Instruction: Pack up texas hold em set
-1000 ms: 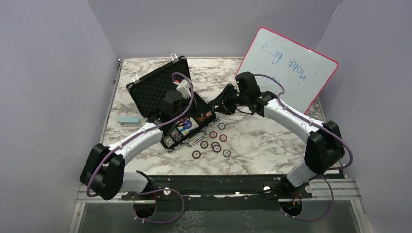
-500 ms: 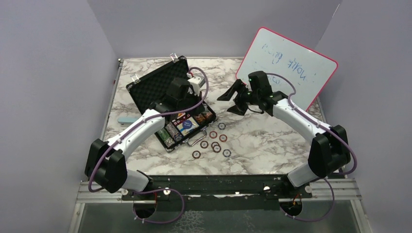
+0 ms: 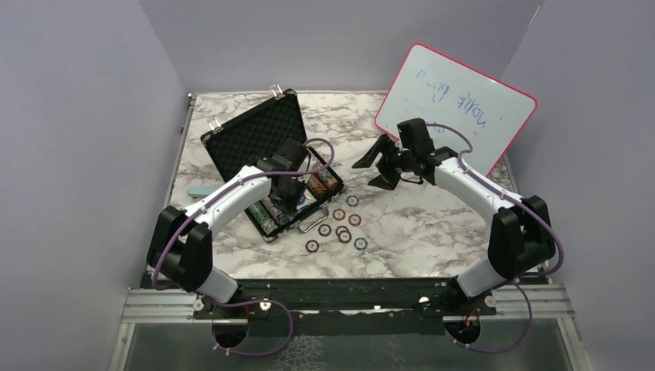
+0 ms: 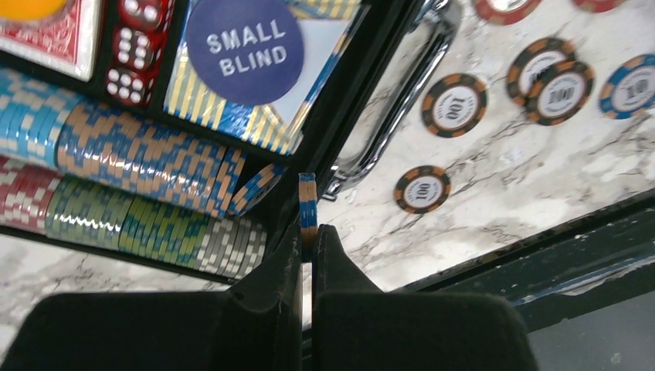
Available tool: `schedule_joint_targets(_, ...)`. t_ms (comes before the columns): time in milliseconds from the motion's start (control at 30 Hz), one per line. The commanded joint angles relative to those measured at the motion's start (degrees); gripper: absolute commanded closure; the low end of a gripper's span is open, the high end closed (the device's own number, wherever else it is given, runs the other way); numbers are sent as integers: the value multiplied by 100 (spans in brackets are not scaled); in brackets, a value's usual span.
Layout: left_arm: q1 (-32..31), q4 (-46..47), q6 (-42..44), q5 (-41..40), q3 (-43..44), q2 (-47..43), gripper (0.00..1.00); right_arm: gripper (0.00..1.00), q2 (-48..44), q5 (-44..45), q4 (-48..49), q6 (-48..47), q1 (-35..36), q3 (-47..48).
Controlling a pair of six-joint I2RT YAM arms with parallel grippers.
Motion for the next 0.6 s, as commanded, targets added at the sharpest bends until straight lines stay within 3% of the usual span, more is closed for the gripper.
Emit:
schedule_joint_targets(0,-9,-585,-92,-447,264,258,100,26,137,-183,-118,-38,-7,19)
schedule_joint_targets(567,-9,-920,-65,-1033,725,816,100,27,107,-121,-119,-36,-6,0)
